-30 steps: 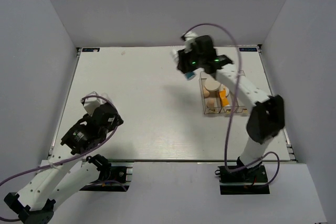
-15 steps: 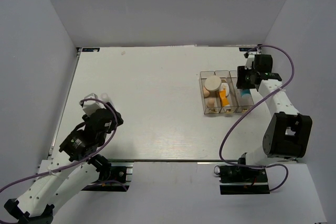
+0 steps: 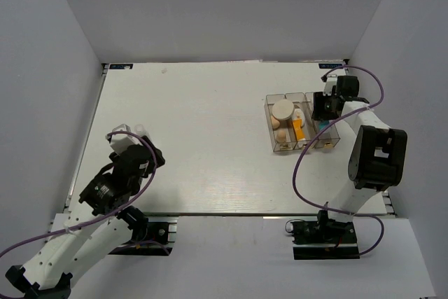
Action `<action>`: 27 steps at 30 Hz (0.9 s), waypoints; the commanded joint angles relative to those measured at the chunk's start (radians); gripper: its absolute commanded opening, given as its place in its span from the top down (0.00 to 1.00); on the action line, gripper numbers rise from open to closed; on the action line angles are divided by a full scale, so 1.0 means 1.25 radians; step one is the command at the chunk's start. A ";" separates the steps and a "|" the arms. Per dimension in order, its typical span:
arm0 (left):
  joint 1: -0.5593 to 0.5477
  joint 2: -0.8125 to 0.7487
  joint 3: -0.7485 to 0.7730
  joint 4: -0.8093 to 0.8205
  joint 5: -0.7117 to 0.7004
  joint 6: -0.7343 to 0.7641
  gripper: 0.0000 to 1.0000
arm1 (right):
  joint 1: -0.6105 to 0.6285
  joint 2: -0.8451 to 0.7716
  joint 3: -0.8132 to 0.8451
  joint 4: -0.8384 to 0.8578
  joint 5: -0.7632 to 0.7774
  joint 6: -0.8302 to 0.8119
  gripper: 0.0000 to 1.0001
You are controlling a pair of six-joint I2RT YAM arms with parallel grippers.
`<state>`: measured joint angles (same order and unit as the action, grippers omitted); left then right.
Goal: Organize the makeup
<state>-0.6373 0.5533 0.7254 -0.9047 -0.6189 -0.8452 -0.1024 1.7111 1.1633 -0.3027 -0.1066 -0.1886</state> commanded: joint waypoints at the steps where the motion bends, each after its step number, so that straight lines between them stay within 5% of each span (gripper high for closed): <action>1: -0.003 0.008 -0.006 0.011 -0.014 0.010 0.17 | -0.014 0.019 0.028 0.032 -0.016 -0.043 0.44; 5: -0.003 0.025 -0.004 0.013 -0.008 0.013 0.17 | -0.021 0.006 0.023 0.030 -0.031 -0.054 0.32; 10: -0.003 0.065 0.015 0.007 -0.001 0.029 0.16 | -0.025 -0.003 0.014 0.024 -0.045 -0.054 0.30; 15: 0.004 0.125 0.072 -0.043 -0.031 0.033 0.16 | -0.041 -0.065 0.018 0.009 -0.152 -0.084 0.39; 20: 0.004 0.315 0.185 -0.133 -0.096 0.028 0.17 | -0.053 -0.177 -0.003 0.010 -0.419 -0.160 0.67; 23: 0.004 0.474 0.245 -0.195 -0.135 -0.005 0.10 | -0.054 -0.196 -0.002 0.037 -0.517 -0.112 0.63; 27: 0.012 0.529 0.253 -0.172 -0.144 0.008 0.05 | -0.054 -0.192 0.006 0.051 -0.552 -0.066 0.53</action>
<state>-0.6315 1.2251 1.0210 -1.0786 -0.7383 -0.8261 -0.1673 1.4574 1.1625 -0.2607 -0.6777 -0.3080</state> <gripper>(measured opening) 0.939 0.448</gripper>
